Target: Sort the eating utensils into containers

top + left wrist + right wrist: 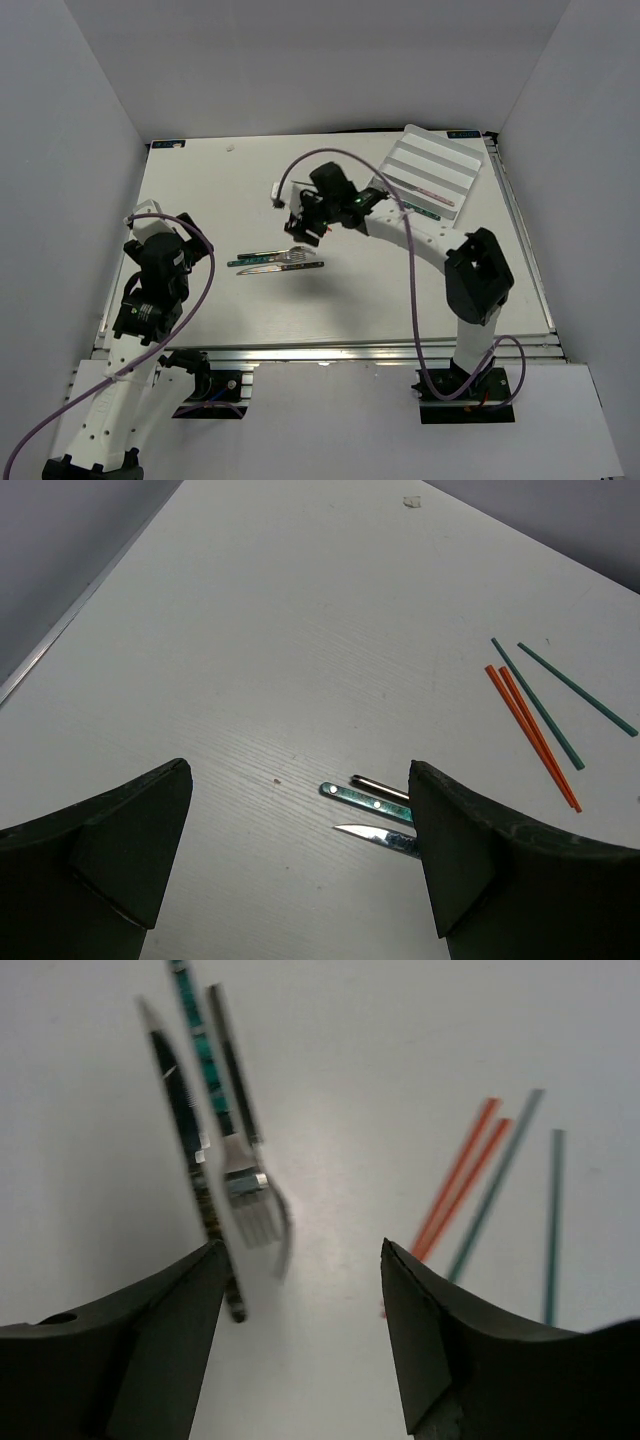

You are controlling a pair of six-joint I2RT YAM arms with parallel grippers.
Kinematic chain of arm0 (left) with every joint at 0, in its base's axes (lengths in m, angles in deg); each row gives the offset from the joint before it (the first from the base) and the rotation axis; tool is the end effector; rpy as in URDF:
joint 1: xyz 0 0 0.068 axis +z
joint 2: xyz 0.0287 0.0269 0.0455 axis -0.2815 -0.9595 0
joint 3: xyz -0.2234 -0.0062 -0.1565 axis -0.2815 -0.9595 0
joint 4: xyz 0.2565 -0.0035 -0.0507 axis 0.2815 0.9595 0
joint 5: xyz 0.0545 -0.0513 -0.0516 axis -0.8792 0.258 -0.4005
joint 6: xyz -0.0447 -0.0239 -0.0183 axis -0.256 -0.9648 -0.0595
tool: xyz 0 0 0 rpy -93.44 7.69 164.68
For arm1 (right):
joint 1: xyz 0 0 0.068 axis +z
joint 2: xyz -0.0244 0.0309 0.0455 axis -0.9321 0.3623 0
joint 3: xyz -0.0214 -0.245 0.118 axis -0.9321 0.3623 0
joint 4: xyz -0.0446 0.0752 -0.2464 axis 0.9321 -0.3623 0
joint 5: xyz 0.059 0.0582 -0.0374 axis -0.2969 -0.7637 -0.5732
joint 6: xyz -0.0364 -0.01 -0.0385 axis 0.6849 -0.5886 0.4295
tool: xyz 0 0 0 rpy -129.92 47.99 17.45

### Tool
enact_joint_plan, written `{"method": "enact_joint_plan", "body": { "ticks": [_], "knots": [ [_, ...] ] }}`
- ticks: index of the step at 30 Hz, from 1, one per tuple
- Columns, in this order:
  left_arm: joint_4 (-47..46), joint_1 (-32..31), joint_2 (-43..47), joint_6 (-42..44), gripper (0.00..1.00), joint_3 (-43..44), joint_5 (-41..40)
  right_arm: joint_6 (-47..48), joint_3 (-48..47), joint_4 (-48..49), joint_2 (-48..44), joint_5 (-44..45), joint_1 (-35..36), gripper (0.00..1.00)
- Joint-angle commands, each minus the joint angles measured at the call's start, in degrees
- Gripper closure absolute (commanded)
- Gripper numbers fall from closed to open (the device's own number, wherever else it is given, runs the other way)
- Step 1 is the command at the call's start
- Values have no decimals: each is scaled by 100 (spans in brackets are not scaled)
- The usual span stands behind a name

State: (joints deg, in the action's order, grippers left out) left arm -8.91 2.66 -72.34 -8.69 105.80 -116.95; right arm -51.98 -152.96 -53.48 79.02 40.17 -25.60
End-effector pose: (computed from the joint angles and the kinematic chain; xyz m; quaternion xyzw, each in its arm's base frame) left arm 0.1365 -0.0146 0.3200 -0.2205 0.7915 0.0371 0.5689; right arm 0.3070 0.3032 0.2903 -0.5985 0.6413 0.1792 0.4454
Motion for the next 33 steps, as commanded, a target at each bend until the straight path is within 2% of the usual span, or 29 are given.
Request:
{"method": "enact_joint_plan", "body": {
  "ticks": [1,6,15,25,27,33],
  "knots": [
    [-30,-19,-49,30,2,-6,-52,-4,-181,-980,374,202,315,34],
    [-13,-11,-49,30,2,11,-88,58,-103,-1202,700,433,799,41],
    [-13,-11,-49,21,2,3,-88,330,-111,-920,1184,302,852,41],
    [-21,-11,-13,21,2,-6,-88,594,-762,-1069,2019,372,844,41],
    [-22,-11,-22,30,2,-6,-70,603,-806,-1165,2124,372,852,45],
    [-30,-11,4,30,2,-6,-61,875,-595,-1622,2160,178,931,67]
  ]
}}
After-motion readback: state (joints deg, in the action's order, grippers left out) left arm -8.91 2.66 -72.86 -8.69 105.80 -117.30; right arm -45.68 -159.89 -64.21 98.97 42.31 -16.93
